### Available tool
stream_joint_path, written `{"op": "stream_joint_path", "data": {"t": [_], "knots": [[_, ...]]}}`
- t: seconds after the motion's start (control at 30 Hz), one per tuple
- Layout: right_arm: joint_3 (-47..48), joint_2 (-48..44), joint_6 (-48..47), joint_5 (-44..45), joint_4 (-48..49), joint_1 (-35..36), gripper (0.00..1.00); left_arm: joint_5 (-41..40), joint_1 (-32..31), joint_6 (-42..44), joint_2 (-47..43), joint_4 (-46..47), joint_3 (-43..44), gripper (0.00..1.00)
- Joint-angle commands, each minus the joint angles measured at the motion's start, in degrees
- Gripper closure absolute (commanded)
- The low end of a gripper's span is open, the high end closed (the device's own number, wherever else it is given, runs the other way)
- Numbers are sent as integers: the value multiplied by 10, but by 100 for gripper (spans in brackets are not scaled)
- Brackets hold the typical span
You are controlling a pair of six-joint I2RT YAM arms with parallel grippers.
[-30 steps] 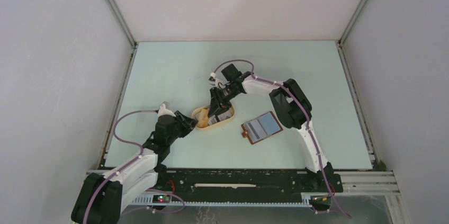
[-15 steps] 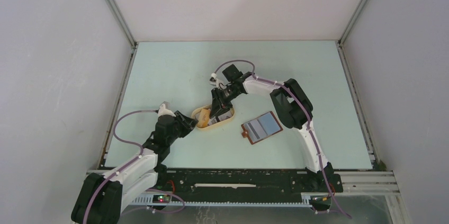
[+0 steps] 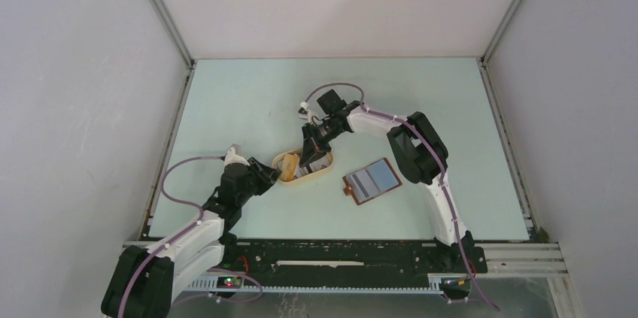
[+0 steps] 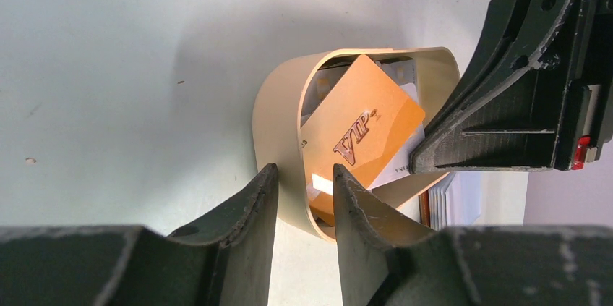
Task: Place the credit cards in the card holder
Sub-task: Pick up the credit card from the storage box.
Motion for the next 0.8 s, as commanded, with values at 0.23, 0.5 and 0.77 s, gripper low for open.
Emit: {"op": "stream_joint_path", "data": {"t": [0.23,0.5,0.77], "knots": [[-19,-56,-15,2,0,-20,99,10,4,8,-28,10,7,62],[-39,-99,-35,42,-12,-45,100,17,4,10,-66,-2,12,49],[-57,-148,-69,33,-21,-74,100,40,4,12,-116,5,13,29]]}}
